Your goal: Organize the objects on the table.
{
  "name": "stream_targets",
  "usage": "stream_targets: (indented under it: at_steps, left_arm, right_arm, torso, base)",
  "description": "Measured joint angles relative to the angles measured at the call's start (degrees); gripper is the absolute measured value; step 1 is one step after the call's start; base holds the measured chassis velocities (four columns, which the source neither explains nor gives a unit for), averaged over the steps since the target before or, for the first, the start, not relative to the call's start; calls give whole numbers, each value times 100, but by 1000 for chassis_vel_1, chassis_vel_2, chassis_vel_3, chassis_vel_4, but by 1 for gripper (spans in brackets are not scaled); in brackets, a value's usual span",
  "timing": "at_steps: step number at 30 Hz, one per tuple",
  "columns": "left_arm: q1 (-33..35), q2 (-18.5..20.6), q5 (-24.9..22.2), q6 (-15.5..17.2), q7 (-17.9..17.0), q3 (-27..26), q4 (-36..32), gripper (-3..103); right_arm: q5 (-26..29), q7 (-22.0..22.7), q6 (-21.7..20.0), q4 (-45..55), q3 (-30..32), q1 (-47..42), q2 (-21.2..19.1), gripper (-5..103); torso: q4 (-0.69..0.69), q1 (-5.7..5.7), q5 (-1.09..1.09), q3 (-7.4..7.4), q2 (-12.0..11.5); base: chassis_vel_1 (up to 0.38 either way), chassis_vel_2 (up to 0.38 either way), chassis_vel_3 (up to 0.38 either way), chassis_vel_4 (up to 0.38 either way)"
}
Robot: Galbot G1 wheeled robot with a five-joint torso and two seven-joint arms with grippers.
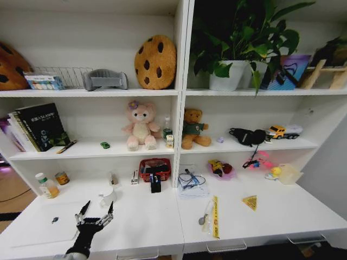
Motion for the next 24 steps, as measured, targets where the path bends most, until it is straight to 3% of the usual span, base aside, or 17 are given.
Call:
stream_targets:
  at_steps: [18,24]
  left_arm:
    - [439,-138,186,3,-63,-111,-48,99]
    - [552,-179,197,14,-79,-198,-100,99]
  right_arm:
    - [-263,-120,-320,-3725,-190,3404,309,30]
    - [-493,-143,-134,-4924,-219,4231,430,30]
  torso:
    - [-2,2,-2,1,-1]
    - [0,2,0,0,0]
  base:
    - [0,0,0,0]
    - [0,0,0,0]
